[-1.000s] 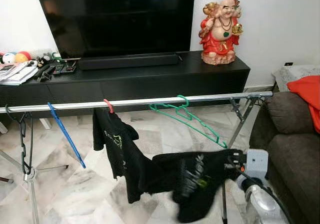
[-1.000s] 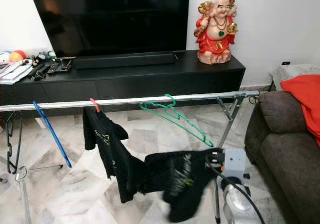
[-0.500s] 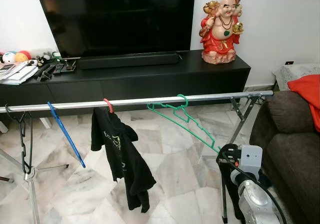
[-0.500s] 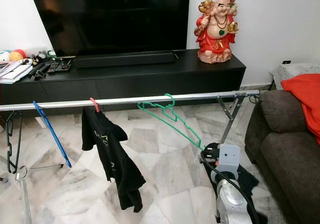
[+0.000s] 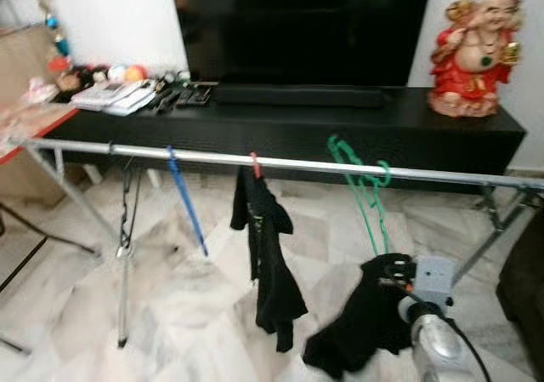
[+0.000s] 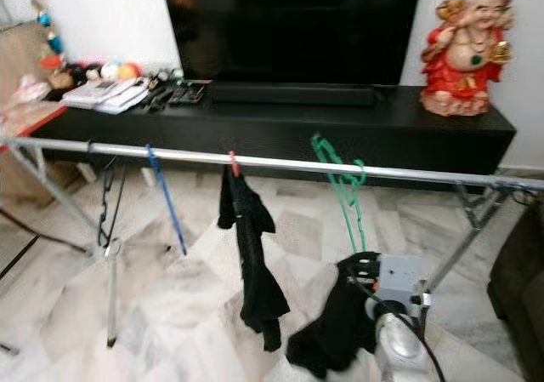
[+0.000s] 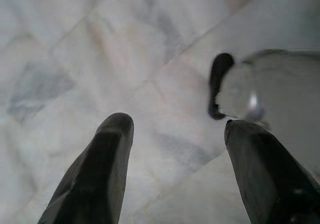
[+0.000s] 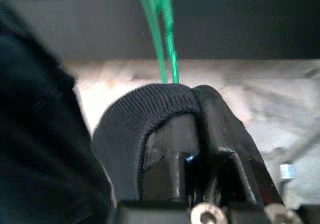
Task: Hang hanger
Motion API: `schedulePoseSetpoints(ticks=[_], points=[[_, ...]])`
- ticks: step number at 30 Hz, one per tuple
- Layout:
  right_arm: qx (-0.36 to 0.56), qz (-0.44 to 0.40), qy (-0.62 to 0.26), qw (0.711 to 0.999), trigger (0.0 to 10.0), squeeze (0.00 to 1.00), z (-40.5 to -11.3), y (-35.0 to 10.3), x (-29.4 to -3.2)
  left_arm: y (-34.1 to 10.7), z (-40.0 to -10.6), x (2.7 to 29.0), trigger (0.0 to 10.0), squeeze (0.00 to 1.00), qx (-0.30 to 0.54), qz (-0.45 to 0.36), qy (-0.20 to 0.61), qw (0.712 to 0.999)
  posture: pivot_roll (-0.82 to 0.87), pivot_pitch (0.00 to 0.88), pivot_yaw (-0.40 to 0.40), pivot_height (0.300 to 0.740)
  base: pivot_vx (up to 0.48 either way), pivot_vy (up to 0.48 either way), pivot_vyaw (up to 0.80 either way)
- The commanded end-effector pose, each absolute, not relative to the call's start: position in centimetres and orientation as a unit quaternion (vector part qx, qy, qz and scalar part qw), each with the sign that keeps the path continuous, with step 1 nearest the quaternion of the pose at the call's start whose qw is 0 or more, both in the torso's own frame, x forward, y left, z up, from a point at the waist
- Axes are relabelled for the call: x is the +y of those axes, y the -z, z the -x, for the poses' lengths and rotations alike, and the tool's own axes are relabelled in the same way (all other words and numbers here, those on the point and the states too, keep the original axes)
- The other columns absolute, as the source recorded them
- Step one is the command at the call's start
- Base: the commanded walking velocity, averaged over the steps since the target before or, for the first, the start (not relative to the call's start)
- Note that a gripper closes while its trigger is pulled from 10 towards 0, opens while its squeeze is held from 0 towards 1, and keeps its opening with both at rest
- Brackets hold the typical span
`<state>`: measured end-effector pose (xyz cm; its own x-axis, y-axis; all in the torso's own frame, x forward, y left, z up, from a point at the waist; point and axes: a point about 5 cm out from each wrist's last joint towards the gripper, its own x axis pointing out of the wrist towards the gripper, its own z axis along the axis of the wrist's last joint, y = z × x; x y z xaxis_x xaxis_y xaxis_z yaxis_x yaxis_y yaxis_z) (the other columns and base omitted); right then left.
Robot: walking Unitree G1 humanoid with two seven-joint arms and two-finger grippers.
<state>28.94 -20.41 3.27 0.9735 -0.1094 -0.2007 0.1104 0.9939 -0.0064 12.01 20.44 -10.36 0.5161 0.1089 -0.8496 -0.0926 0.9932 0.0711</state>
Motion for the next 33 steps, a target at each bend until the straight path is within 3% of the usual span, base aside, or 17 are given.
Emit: schedulePoseSetpoints(ticks=[1,9,14,16,17,18,25,33], points=[[0.12,-0.002,0.075,0.99,10.0,0.0,-28.0,-2.2,-21.5,10.6,-11.5,20.0,10.0,0.0,0.497,-0.002,-0.058,0.866,0.0,0.0,0.056,0.74,0.0,0.0,0.8],[0.205,-0.007,0.07,0.976,10.0,0.0,-26.4,0.9,-21.6,10.4,-11.5,19.9,10.0,0.0,0.46,0.056,-0.125,0.877,0.03,0.0,0.03,0.74,0.0,0.0,0.26],[0.242,-0.005,0.083,0.967,10.0,0.0,-25.5,2.1,-21.9,10.0,-12.2,19.7,10.0,0.0,0.422,0.052,-0.113,0.898,0.07,0.0,0.016,0.74,0.0,0.0,0.0],[0.245,-0.003,0.089,0.965,10.0,0.0,-25.4,2.2,-22.0,6.2,-19.2,22.4,10.0,0.0,0.306,0.014,-0.103,0.946,0.07,0.0,0.014,0.74,0.0,0.0,0.0],[0.251,-0.007,0.095,0.963,10.0,0.0,-25.3,2.4,-22.0,1.7,-24.4,23.8,10.0,0.0,0.194,-0.018,-0.082,0.977,0.07,0.0,0.014,0.74,0.0,0.0,0.0],[0.253,-0.009,0.096,0.963,10.0,0.0,-25.3,2.5,-22.0,0.9,-25.1,23.8,10.0,0.0,0.172,-0.023,-0.075,0.982,0.07,0.0,0.014,0.74,0.0,0.0,0.0],[0.298,-0.011,0.105,0.949,10.0,0.0,-23.7,4.0,-22.0,-2.2,-26.2,21.4,10.0,0.0,0.061,-0.01,-0.036,0.997,0.12,0.0,0.004,0.74,0.0,0.0,0.0],[0.31,-0.014,0.125,0.942,10.0,0.0,-22.8,4.6,-22.3,-4.3,-26.5,19.2,10.0,0.0,0.013,0.015,-0.008,1.0,0.12,0.0,0.015,0.74,0.0,0.0,0.0]])
